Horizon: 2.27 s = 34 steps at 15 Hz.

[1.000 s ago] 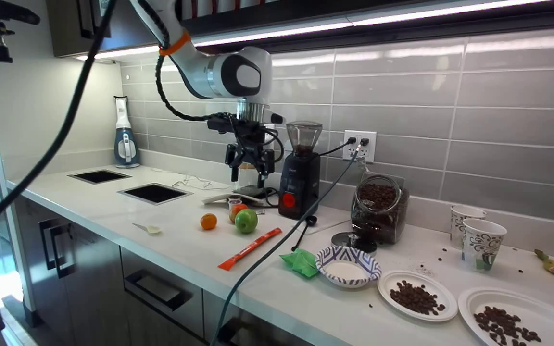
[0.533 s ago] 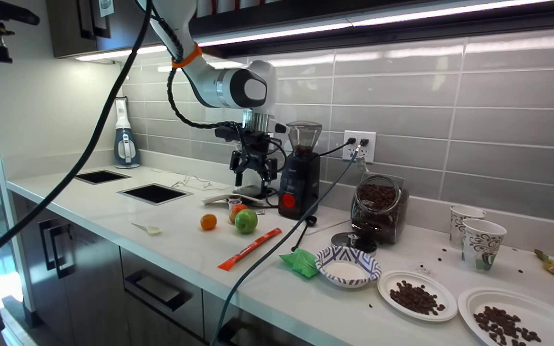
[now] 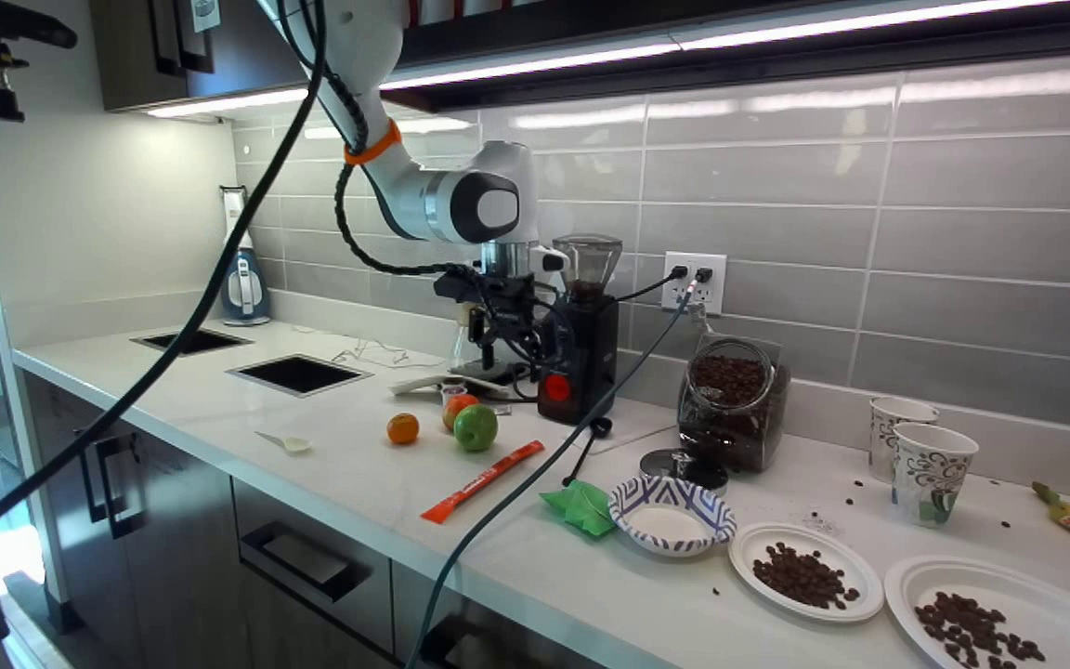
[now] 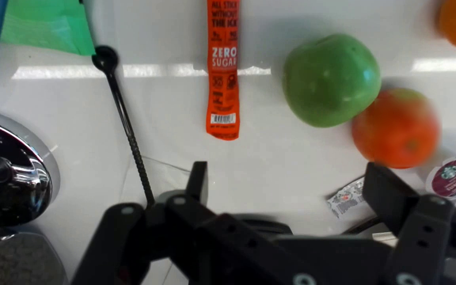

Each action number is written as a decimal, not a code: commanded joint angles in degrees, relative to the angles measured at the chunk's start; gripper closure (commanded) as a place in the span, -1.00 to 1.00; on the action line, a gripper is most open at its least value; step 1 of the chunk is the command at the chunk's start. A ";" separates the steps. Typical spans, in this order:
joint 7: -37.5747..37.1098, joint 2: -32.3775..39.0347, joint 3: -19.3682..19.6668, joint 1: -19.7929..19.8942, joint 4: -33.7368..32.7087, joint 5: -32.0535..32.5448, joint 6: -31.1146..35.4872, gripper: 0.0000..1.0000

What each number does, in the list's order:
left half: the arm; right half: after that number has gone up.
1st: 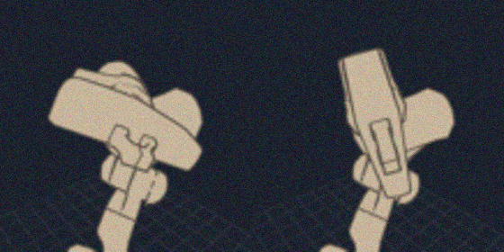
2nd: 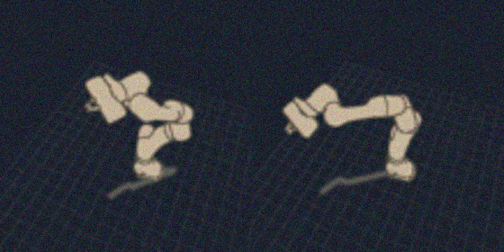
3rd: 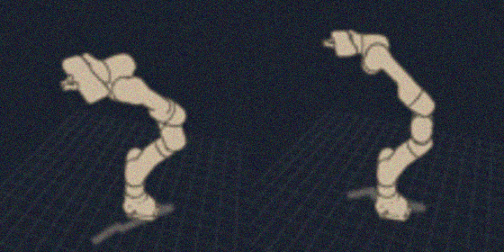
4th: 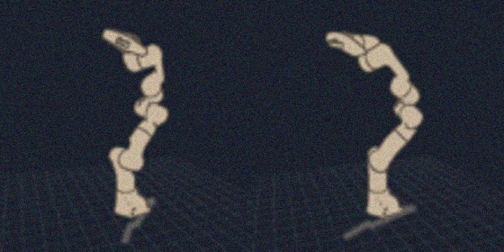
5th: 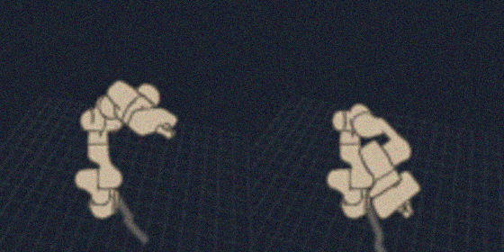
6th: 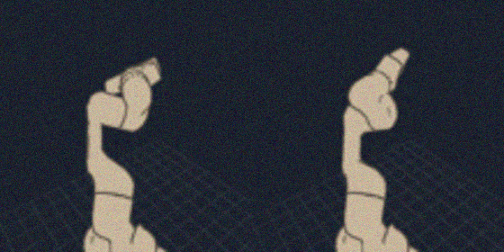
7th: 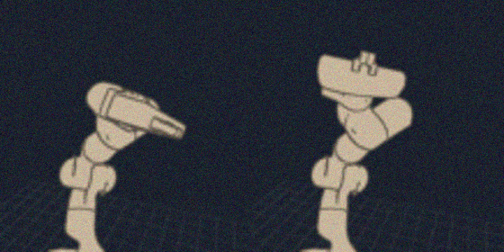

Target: Use the black ladle to take some coffee beans from the glass container and place them in the black and white bowl.

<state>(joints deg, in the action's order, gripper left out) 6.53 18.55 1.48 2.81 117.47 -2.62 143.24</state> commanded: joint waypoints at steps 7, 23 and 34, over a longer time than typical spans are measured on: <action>-7.11 11.91 5.20 -2.77 -8.08 10.25 9.75 -1.00; -16.24 23.55 11.53 -7.13 -18.67 15.59 6.39 -1.00; -14.10 25.12 8.84 -4.49 -20.29 12.88 5.78 -0.95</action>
<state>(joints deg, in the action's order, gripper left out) -8.05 42.70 11.62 -2.92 98.70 11.40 150.35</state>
